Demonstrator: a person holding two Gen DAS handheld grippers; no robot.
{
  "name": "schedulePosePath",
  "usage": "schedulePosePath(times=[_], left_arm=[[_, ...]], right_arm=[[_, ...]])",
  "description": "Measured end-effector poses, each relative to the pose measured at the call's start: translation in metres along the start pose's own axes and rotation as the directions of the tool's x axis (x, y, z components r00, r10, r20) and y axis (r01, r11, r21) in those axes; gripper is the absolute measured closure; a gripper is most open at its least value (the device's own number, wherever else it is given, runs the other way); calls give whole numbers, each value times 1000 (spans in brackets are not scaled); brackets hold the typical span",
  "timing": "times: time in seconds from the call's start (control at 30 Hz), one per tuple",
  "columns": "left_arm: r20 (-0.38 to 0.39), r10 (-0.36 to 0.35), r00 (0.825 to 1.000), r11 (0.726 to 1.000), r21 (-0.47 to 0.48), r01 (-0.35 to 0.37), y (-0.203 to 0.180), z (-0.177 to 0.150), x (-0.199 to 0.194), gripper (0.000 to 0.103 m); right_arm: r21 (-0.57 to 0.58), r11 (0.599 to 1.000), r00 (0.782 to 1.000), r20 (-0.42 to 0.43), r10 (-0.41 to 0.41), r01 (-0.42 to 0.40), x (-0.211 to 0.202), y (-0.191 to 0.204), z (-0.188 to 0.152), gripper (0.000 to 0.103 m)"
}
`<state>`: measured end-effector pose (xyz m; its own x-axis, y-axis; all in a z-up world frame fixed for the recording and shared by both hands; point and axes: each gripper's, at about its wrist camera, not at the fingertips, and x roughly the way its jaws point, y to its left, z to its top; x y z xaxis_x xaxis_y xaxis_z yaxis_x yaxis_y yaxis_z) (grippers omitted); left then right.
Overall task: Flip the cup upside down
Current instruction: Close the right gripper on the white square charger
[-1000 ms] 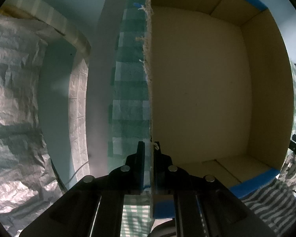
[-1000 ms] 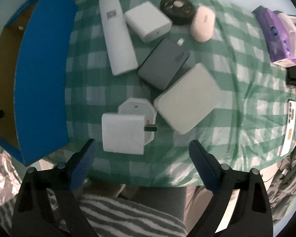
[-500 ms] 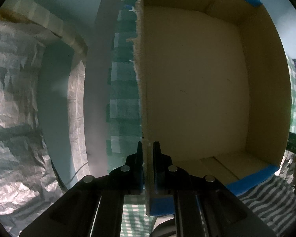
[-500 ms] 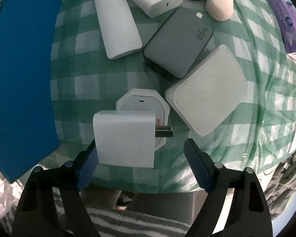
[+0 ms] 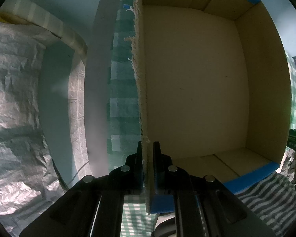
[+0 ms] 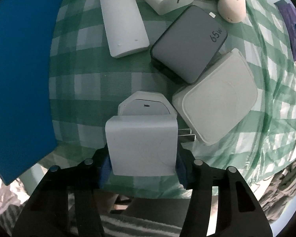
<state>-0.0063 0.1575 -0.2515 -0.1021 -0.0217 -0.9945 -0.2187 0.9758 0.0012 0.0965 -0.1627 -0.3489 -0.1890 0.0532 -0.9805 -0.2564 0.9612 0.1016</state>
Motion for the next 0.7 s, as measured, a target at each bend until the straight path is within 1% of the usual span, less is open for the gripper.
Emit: schedulePosePath(times=[0.2,0.43,0.7], left_arm=[[-1,-4,1000,1000,-2,4,-1,0,1,95],[-4,-10,1000,1000,-2,10,-2,-1,1,95],[-10,-3,1000,1000,6,3,-4,0,2,95]], right_arm=[[-6,1000,1000,16,20,-20,0,5,8,49],[-55,998,998,55,-5,8,-3,20,20,49],[-47,999,1000,26,0,2,14,21,31,49]])
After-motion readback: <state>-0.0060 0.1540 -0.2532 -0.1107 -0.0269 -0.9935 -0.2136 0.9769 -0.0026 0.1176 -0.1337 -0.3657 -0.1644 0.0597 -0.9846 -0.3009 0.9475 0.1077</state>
